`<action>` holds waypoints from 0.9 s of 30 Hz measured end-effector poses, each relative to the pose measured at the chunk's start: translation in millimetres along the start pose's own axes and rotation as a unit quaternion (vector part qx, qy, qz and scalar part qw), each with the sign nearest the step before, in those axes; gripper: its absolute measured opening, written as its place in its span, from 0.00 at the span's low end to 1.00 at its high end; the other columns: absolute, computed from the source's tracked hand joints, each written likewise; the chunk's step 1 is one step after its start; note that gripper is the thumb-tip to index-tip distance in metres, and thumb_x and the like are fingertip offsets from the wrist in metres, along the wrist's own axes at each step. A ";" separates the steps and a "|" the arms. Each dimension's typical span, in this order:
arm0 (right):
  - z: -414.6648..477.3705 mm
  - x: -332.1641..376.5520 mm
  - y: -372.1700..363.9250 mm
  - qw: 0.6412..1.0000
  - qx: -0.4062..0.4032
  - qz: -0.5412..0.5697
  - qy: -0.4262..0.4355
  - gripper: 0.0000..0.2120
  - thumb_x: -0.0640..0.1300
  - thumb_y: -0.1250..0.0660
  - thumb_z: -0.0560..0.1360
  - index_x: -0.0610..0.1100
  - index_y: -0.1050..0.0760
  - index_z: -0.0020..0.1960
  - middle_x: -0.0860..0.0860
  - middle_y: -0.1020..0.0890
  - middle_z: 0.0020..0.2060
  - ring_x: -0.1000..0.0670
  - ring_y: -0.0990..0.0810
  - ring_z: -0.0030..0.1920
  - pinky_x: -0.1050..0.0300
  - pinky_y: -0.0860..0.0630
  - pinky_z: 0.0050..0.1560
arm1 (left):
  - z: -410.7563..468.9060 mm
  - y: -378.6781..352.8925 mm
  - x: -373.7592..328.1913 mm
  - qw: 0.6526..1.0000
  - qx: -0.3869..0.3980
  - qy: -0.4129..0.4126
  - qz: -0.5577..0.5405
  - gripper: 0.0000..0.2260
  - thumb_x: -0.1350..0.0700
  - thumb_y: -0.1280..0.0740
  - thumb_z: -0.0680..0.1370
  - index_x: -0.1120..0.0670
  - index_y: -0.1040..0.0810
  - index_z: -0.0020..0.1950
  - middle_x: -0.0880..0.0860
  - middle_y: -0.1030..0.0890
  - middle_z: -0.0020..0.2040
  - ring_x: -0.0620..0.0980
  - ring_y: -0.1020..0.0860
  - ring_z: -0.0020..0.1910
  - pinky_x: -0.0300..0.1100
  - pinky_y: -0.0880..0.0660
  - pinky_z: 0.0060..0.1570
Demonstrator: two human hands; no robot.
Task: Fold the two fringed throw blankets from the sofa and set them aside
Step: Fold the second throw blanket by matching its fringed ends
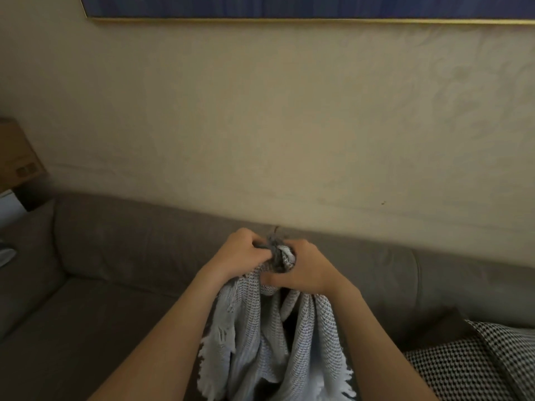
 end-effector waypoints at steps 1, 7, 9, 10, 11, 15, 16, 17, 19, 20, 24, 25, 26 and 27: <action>0.8 0.2 1.4 1.000 -0.010 -0.027 -0.005 0.10 0.54 0.20 0.70 0.52 0.17 0.46 0.54 0.15 0.35 0.56 0.20 0.31 0.53 0.27 0.33 | 0.3 0.3 2.1 1.000 -0.003 0.003 -0.003 0.11 0.59 0.30 0.77 0.50 0.18 0.35 0.41 0.25 0.23 0.38 0.31 0.21 0.32 0.36 0.27; 8.1 -12.2 10.0 0.988 -0.126 -0.024 -0.090 0.21 0.49 0.29 0.73 0.46 0.37 0.29 0.51 0.33 0.22 0.50 0.38 0.25 0.52 0.41 0.30 | -1.6 1.8 15.8 0.997 0.061 0.008 0.041 0.14 0.52 0.30 0.81 0.52 0.23 0.36 0.45 0.27 0.27 0.45 0.29 0.28 0.40 0.36 0.31; 7.4 -12.4 9.1 0.985 -0.133 0.028 -0.107 0.21 0.48 0.29 0.74 0.45 0.37 0.30 0.51 0.33 0.23 0.50 0.39 0.25 0.54 0.42 0.29 | -1.6 1.3 21.5 0.995 0.066 0.024 0.070 0.13 0.54 0.32 0.81 0.54 0.27 0.38 0.50 0.27 0.30 0.49 0.29 0.29 0.44 0.37 0.33; 6.4 -13.2 9.3 0.981 -0.142 0.056 -0.116 0.20 0.46 0.29 0.75 0.44 0.36 0.31 0.50 0.33 0.23 0.48 0.39 0.26 0.54 0.41 0.30 | -2.4 1.1 23.4 0.994 0.064 0.028 0.081 0.13 0.55 0.33 0.81 0.55 0.28 0.38 0.51 0.28 0.30 0.49 0.29 0.29 0.45 0.37 0.33; 5.2 -15.0 9.6 0.977 -0.149 0.087 -0.125 0.19 0.45 0.30 0.76 0.43 0.36 0.32 0.49 0.32 0.23 0.48 0.38 0.27 0.54 0.41 0.30 | -2.0 1.0 26.8 0.994 0.058 0.030 0.087 0.14 0.57 0.33 0.81 0.55 0.30 0.37 0.53 0.29 0.31 0.51 0.30 0.30 0.45 0.38 0.33; -0.7 -12.8 11.8 0.961 -0.150 0.182 -0.143 0.18 0.42 0.32 0.76 0.40 0.36 0.32 0.43 0.36 0.29 0.46 0.42 0.32 0.49 0.43 0.36 | -2.4 4.5 36.1 0.992 -0.004 0.032 0.124 0.18 0.66 0.36 0.77 0.53 0.39 0.32 0.53 0.36 0.28 0.54 0.36 0.29 0.47 0.43 0.35; -1.8 -10.8 12.6 0.959 -0.146 0.195 -0.143 0.19 0.41 0.32 0.75 0.38 0.39 0.33 0.43 0.38 0.30 0.45 0.45 0.35 0.47 0.45 0.37 | -3.1 5.5 37.1 0.989 -0.031 0.036 0.140 0.18 0.68 0.37 0.76 0.52 0.38 0.30 0.52 0.34 0.28 0.55 0.34 0.29 0.47 0.41 0.34; -2.3 -9.3 13.5 0.959 -0.140 0.203 -0.143 0.20 0.40 0.32 0.75 0.36 0.41 0.34 0.43 0.40 0.32 0.44 0.46 0.36 0.46 0.46 0.38 | -2.5 6.0 39.1 0.985 -0.066 0.043 0.153 0.18 0.68 0.37 0.75 0.51 0.35 0.30 0.52 0.31 0.28 0.56 0.31 0.30 0.47 0.38 0.34; -3.3 -6.7 15.8 0.962 -0.114 0.205 -0.140 0.20 0.40 0.33 0.74 0.34 0.43 0.36 0.42 0.41 0.34 0.42 0.47 0.39 0.46 0.47 0.39 | -3.0 9.5 38.7 0.970 -0.152 0.052 0.184 0.15 0.67 0.36 0.76 0.51 0.25 0.34 0.54 0.23 0.34 0.59 0.23 0.37 0.49 0.29 0.36; -3.4 -6.6 16.0 0.966 -0.093 0.204 -0.132 0.20 0.40 0.33 0.74 0.35 0.44 0.37 0.41 0.42 0.34 0.41 0.47 0.39 0.46 0.47 0.39 | -3.3 12.1 37.0 0.961 -0.194 0.050 0.191 0.13 0.66 0.36 0.77 0.51 0.20 0.39 0.54 0.19 0.38 0.60 0.20 0.41 0.50 0.25 0.38; -3.8 -4.7 20.5 0.973 -0.068 0.191 -0.106 0.24 0.41 0.29 0.77 0.43 0.40 0.31 0.48 0.39 0.26 0.50 0.44 0.29 0.53 0.43 0.36 | -2.8 30.1 17.6 0.932 -0.295 -0.014 0.211 0.07 0.65 0.33 0.74 0.54 0.22 0.41 0.55 0.18 0.41 0.60 0.20 0.42 0.51 0.25 0.38; -2.3 -6.1 22.7 0.976 -0.067 0.186 -0.095 0.25 0.43 0.24 0.76 0.45 0.36 0.29 0.54 0.34 0.24 0.54 0.39 0.26 0.56 0.38 0.34 | -2.8 37.6 8.4 0.925 -0.308 -0.035 0.220 0.08 0.65 0.33 0.74 0.53 0.25 0.38 0.54 0.20 0.38 0.59 0.22 0.39 0.50 0.27 0.36; -0.6 -5.4 25.2 0.982 -0.059 0.157 -0.084 0.23 0.48 0.19 0.73 0.45 0.30 0.30 0.56 0.29 0.24 0.55 0.33 0.26 0.57 0.35 0.34 | -3.0 45.0 -2.8 0.925 -0.300 -0.059 0.226 0.09 0.64 0.32 0.73 0.53 0.28 0.36 0.52 0.23 0.34 0.58 0.24 0.36 0.48 0.29 0.33; 2.5 -5.7 26.7 0.991 -0.042 0.102 -0.079 0.24 0.55 0.15 0.67 0.43 0.27 0.32 0.54 0.27 0.26 0.53 0.30 0.27 0.56 0.34 0.33 | -1.8 50.9 -12.4 0.933 -0.266 -0.086 0.226 0.09 0.63 0.32 0.72 0.54 0.29 0.35 0.51 0.25 0.31 0.58 0.25 0.33 0.47 0.31 0.31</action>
Point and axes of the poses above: each hand's wrist, its own z-axis towards the middle knuckle, its own y-axis out of the back of the hand, x = y × z, the point moved 3 cm from there along z, towards the middle knuckle
